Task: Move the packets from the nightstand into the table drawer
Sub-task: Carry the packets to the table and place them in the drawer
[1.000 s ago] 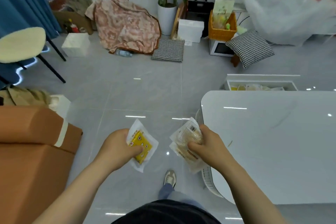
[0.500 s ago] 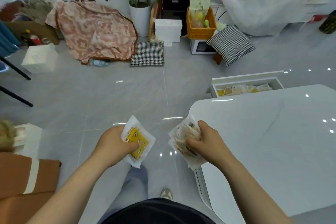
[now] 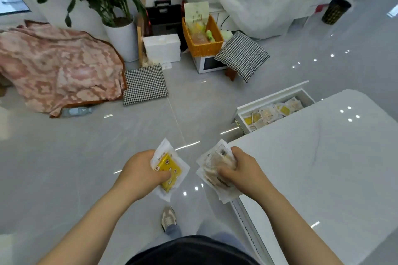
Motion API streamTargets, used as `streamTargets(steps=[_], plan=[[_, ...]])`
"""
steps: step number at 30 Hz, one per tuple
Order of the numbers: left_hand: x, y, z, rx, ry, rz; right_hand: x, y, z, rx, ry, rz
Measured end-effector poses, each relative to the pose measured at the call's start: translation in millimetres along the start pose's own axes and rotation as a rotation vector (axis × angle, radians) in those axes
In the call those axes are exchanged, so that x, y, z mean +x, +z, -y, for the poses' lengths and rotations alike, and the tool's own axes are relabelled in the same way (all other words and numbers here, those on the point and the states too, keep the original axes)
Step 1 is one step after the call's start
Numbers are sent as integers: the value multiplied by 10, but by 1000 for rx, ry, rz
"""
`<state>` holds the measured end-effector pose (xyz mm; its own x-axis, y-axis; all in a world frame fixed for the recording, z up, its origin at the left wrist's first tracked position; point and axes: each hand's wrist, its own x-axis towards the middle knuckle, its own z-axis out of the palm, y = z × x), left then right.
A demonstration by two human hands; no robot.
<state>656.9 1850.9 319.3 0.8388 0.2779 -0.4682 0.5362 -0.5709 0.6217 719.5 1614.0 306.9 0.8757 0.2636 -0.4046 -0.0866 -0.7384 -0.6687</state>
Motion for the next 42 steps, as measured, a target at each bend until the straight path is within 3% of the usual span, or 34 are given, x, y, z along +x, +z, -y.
streamTargets(steps=[11,23,35,42], plan=[[1465,-372,-696,154,98,107,1013,-271,172,110,149,-132],[2890,-355,-1828,221,158,133,2481,-1181,134,137,206,-151],[4044,-209,-2631,287,268,335,3162,-1590,-78,250,424,-293],[5003,-416,-3127,303,345,468,3941,-1746,172,331,549,-401]])
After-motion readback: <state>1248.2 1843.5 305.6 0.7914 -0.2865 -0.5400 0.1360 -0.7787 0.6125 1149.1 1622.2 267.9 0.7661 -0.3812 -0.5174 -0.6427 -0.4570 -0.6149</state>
